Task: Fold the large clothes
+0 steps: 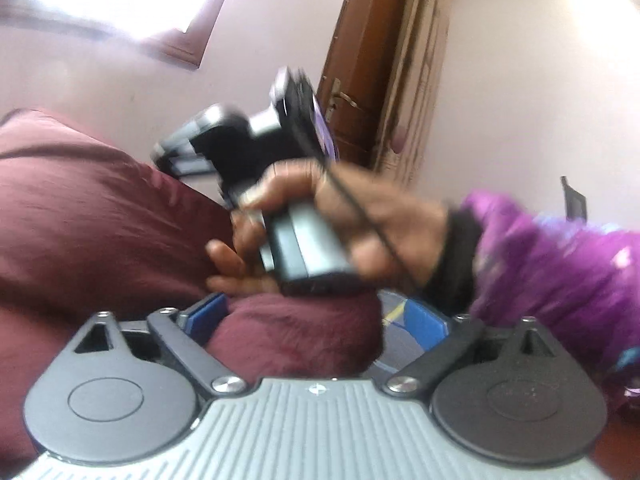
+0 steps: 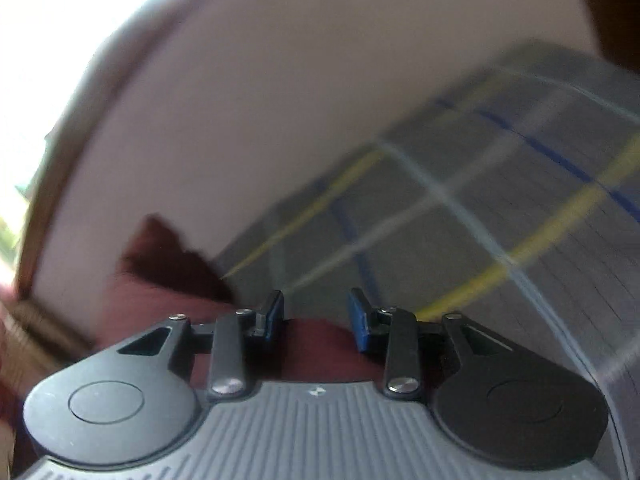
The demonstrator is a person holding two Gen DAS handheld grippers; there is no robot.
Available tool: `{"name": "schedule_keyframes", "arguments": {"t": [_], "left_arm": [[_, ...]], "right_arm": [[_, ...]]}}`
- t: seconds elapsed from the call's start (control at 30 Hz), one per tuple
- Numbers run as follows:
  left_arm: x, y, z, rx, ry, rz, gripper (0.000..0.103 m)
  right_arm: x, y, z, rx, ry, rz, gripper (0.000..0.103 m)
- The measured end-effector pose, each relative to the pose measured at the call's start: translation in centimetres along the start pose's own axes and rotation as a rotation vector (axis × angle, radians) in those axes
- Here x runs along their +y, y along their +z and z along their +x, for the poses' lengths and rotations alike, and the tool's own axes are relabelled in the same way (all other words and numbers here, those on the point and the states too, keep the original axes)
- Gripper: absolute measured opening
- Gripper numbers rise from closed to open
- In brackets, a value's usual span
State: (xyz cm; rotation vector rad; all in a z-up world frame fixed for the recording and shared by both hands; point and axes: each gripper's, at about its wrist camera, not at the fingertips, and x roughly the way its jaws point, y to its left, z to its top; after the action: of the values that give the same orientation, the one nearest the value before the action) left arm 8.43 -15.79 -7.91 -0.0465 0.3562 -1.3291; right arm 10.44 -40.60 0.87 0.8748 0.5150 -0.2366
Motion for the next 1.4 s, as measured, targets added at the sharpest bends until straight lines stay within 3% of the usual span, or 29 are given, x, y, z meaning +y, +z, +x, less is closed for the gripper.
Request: {"name": "schedule_keyframes", "arguments": {"t": [0.07, 0.13, 0.2, 0.23, 0.37, 0.47, 0.6, 0.67, 0.87, 1.4], "left_arm": [[0.3, 0.7, -2.4, -0.032, -0.013, -0.048, 0.092], [0.7, 2.2, -4.4, -0.09, 0.027, -0.067, 0.093], [1.5, 4.4, -6.0, -0.163, 0.067, -0.073, 0.098], [2.1, 5.5, -6.3, -0.183, 0.095, -0.068, 0.099], [5.1, 9.4, -4.7, -0.156, 0.219, 0.006, 0.099], [7.4, 10.9, -2.4, -0.101, 0.244, 0.035, 0.099], [10.9, 9.9, 0.3, -0.031, 0.211, -0.119, 0.099], [11.6, 8.5, 0.5, -0.058, 0.222, -0.143, 0.099], [10.1, 6.6, 2.8, -0.024, 0.337, -0.022, 0.102], [13.9, 6.9, 7.5, 0.089, 0.364, -0.1, 0.103]], "right_arm": [[-2.1, -0.8, -0.6, -0.036, 0.024, 0.066, 0.053], [-2.9, -1.6, -1.0, -0.075, -0.012, 0.052, 0.065], [-3.4, -2.7, -1.6, -0.115, -0.026, 0.041, 0.069], [-3.5, -3.0, -1.9, -0.125, -0.045, 0.027, 0.077], [-2.6, -3.8, -2.8, -0.196, -0.143, -0.098, 0.078], [-1.3, -4.7, -3.2, -0.255, -0.201, -0.186, 0.077], [-0.2, -5.8, -3.2, -0.324, -0.257, -0.282, 0.077], [0.3, -6.2, -3.1, -0.346, -0.281, -0.318, 0.077], [1.3, -6.1, -1.2, -0.299, -0.356, -0.407, 0.077], [1.4, -5.2, 2.3, -0.174, -0.523, -0.454, 0.077]]}}
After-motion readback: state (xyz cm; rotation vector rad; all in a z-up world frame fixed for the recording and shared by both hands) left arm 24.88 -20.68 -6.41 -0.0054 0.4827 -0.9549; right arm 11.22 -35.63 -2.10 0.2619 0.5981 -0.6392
